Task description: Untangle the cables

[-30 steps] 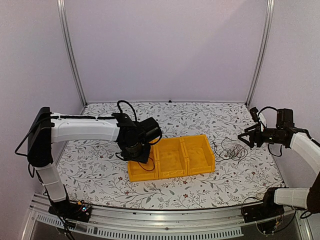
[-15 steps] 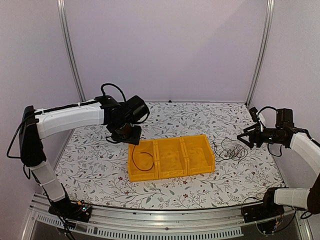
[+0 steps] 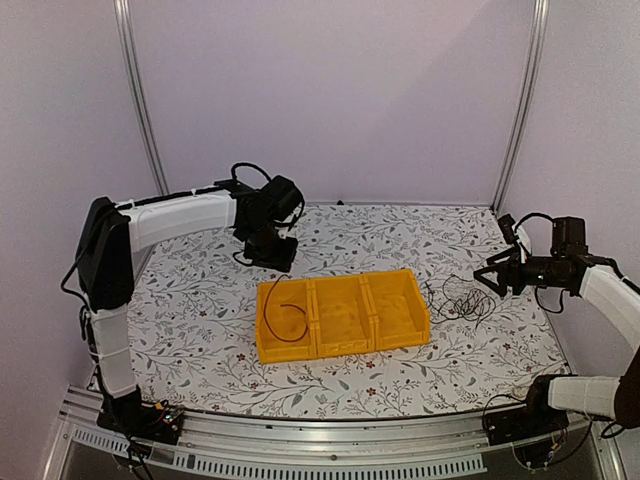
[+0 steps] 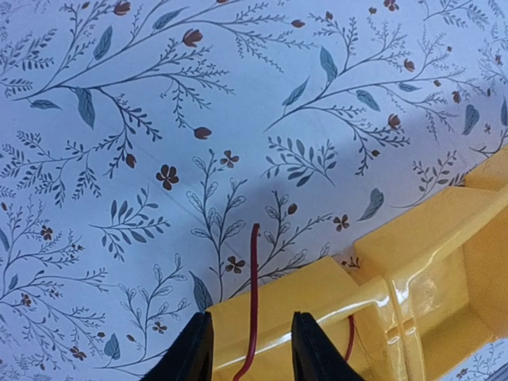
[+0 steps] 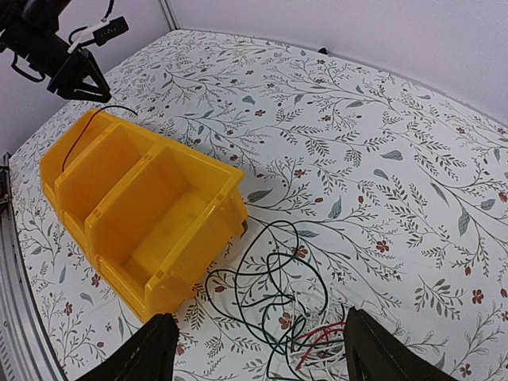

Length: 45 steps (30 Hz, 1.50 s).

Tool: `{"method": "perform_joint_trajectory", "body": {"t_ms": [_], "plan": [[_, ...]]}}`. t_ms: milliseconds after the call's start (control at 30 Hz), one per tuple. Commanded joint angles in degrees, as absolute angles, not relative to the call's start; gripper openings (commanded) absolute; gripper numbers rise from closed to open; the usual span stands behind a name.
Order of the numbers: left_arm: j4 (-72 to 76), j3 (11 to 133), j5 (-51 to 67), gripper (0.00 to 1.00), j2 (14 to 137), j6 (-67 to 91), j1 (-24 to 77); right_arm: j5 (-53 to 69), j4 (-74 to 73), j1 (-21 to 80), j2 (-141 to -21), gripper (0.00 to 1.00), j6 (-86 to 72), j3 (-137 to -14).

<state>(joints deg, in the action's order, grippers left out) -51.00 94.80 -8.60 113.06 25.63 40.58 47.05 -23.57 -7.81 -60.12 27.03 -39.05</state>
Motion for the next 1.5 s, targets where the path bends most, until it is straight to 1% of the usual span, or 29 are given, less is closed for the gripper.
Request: {"method": "perform_joint_trajectory", "body": {"t_ms": [0,267,467,633,733,967,1233,1467], "plan": [[-52.67,97.37,-4.84,0.32,115.21,24.27,39.67,46.86,-23.99,-7.47,-59.66,0.76,27.4,-40.69],[-52.99,97.64,-5.18,0.23,116.99,25.55,38.96,47.11,-24.17,-7.47,-59.68,0.77,27.64,-40.69],[-53.09,98.14,-4.05,0.2,118.43,25.45,38.35,47.2,-24.23,-7.38,-59.85,0.77,27.67,-40.69],[-53.82,99.08,-3.6,0.1,118.96,25.28,38.08,47.11,-24.3,-7.38,-59.55,0.77,27.77,-40.69],[-54.26,99.48,-3.64,0.0,118.47,25.24,38.02,47.2,-24.26,-7.38,-59.56,0.77,27.73,-40.69],[-54.35,99.19,-6.48,0.0,111.52,27.91,39.0,47.29,-24.3,-7.38,-59.76,0.78,27.86,-40.69],[-50.79,89.97,-6.91,0.0,103.51,31.89,43.65,47.24,-24.26,-6.96,-60.16,0.79,27.93,-40.69],[-49.31,85.48,-5.11,0.0,102.39,32.97,47.49,47.07,-24.26,-6.42,-60.52,0.79,27.95,-40.78]]}}
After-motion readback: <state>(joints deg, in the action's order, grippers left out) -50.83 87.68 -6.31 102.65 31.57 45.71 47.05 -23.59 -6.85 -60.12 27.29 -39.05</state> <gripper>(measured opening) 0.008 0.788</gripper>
